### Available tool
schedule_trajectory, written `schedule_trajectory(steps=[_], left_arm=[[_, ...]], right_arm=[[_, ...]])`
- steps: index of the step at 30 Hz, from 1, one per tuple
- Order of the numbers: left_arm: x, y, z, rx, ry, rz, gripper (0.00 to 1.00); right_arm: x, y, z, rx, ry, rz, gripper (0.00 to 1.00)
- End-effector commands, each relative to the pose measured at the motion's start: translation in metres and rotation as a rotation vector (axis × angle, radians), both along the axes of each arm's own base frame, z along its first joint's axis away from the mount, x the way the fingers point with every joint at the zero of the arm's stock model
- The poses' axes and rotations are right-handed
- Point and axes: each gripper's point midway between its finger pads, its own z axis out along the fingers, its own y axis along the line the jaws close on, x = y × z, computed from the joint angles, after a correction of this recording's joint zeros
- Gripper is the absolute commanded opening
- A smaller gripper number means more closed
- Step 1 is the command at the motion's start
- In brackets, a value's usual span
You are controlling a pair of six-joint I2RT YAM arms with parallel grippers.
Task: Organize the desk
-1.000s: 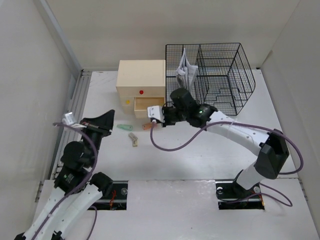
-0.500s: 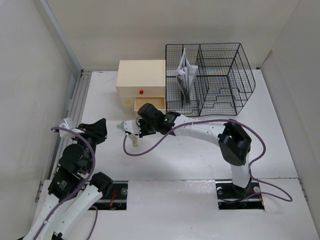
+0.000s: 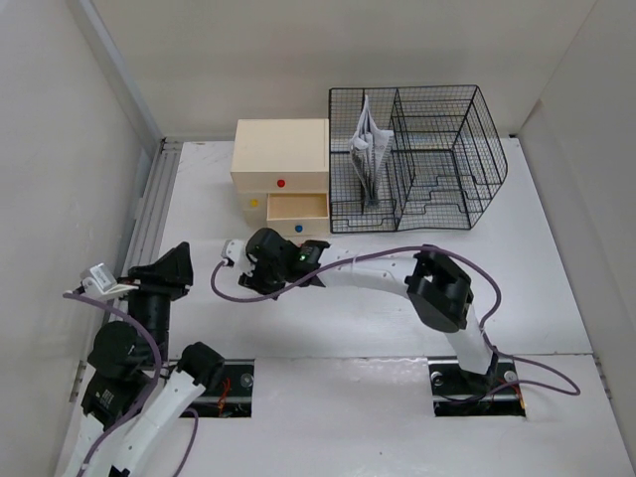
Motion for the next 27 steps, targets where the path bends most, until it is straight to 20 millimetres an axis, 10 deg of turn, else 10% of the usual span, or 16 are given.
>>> schedule_trajectory(steps=[1,12,20,27], left_arm=[[-0.004,0.006,0.007,-0.017,-0.03,0.018,0.36],[-0.005,0.009,0.008,-0.024,-0.036,0.027,0.36],[-0.012,0.015,0.01,-0.05,-0.059,0.035,0.62],[-0.01,0.013,0.007,-0.045,-0.051,0.035,0.64]], right_arm=[[0.028,0.003,0.017,0.107,-0.028,-0.332,0.47],[0.045,0.026,-0.002,0.123,-0.02,-0.473,0.59],[0.058,0.023,-0.009,0.126,-0.05,-0.564,0.59],[0.066,0.013,-0.018,0.107,-0.06,-0.624,0.57]])
